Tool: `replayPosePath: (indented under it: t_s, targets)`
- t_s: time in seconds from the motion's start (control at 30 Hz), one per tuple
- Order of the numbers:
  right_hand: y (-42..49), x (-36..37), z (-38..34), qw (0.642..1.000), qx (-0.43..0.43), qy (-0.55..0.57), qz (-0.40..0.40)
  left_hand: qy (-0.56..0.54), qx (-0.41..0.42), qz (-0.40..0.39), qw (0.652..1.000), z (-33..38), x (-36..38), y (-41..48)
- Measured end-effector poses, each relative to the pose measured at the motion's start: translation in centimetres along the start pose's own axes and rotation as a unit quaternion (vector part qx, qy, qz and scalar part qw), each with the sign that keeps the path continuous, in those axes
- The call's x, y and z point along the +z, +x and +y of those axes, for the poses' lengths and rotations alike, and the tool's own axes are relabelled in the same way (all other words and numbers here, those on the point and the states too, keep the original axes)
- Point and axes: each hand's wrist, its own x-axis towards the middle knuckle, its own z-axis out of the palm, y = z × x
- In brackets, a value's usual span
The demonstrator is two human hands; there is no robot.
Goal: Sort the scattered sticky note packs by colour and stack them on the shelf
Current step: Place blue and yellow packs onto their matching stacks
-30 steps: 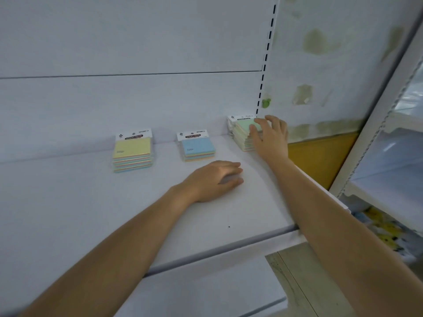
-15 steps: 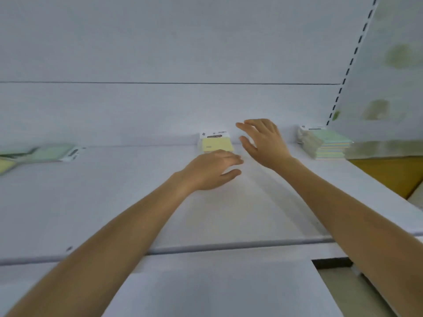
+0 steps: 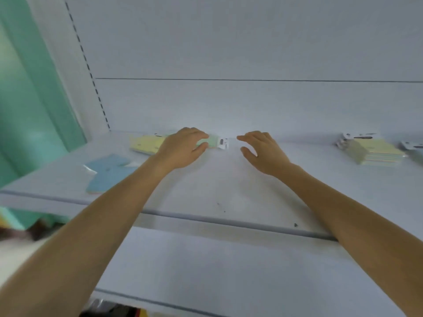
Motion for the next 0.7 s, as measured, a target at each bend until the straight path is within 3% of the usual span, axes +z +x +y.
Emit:
replayPosePath:
  t_s: [0.23,0.43,0.53,0.7]
  targets:
    - [4.9,5.2,-9.1,0.997,-0.022,0.021,-0.067,-0.015,-0.15,-0.007,0.988,-12.2,-2.1,-4.0]
    - [8.5,8.4,-14.5,0.991,-0.081,0.039,-0.099,-0.006,-0.313,-0.115,0.943,-19.1,-2.5,-7.0]
    - [9.4,9.1,-16.0,0.992,-0.079,0.026,-0.089,-0.039,-0.323,-0.144,0.934,-20.3,-2.9,-7.4]
    - [10.1,8.8,-13.8,0.995,0.034,0.043,-0.089,-0.06,-0.299,-0.127,0.944,-20.3,-2.7,-7.3]
